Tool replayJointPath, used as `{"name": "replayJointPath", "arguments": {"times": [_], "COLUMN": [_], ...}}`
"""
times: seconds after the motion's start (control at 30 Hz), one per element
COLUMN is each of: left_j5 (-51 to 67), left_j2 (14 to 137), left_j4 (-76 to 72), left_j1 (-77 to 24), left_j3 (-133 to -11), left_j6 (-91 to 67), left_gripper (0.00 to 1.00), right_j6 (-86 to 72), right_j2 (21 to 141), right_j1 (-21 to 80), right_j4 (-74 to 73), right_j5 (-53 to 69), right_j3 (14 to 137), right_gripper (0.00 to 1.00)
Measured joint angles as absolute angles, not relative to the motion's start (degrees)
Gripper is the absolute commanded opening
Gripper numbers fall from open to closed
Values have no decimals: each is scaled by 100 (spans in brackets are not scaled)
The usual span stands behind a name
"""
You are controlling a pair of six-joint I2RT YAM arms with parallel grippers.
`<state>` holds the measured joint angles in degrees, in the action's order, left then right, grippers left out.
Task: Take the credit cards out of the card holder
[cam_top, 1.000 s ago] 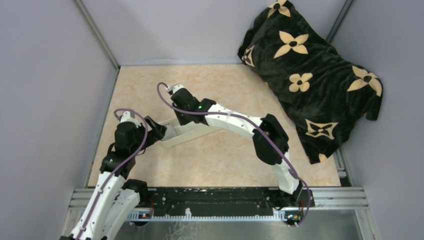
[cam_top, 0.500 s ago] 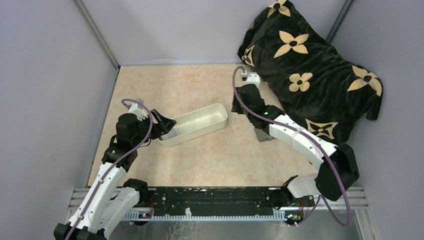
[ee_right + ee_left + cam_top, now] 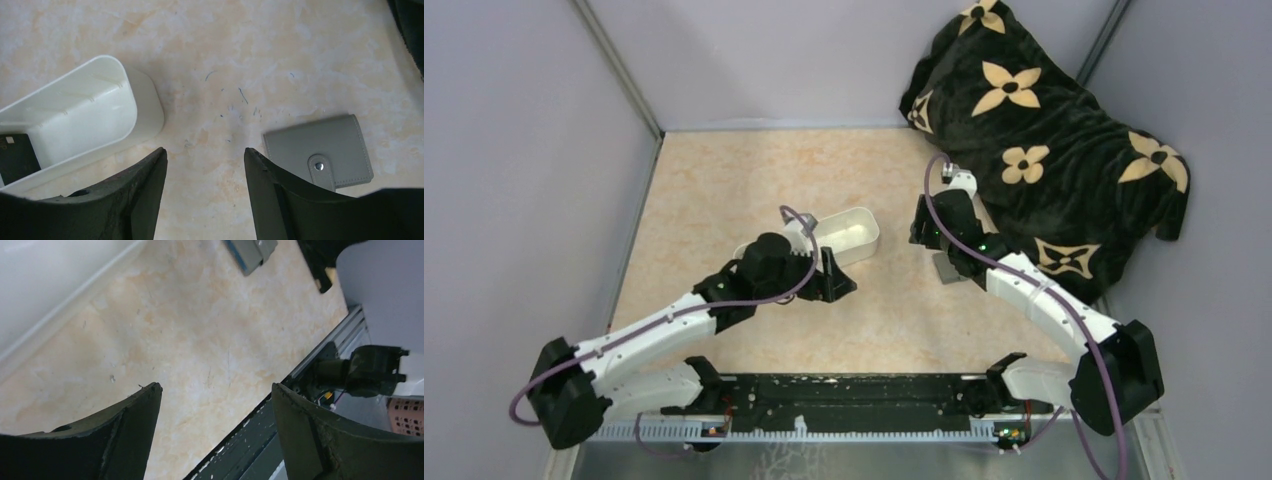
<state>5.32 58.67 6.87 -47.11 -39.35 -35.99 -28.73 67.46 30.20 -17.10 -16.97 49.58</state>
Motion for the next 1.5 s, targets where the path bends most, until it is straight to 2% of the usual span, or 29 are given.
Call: {"name": "replayJointPath", "arguments": {"times": [0.3,0.63,1.5], "left_j5": [62,-589,-161], "left_j2": [6368,6969,7854], "left_j4": [399,399,97], "left_j1": [-5046,-4707,-3347], "left_j3": [-3100,-3087,-3625], "left_j6": [-3769,-3745,-3124], "left_gripper": [86,86,86], "right_j6": [-2873,-2871,-2812], "right_j2": [6768,6921,7006], "right_j1": [3022,3022,3020], "right_j4": [-1625,-1435,-1293], "right_j5": [-1496,-1249,-1208], "right_j3": [4794,4646,4539], "right_gripper": [58,57,57]}}
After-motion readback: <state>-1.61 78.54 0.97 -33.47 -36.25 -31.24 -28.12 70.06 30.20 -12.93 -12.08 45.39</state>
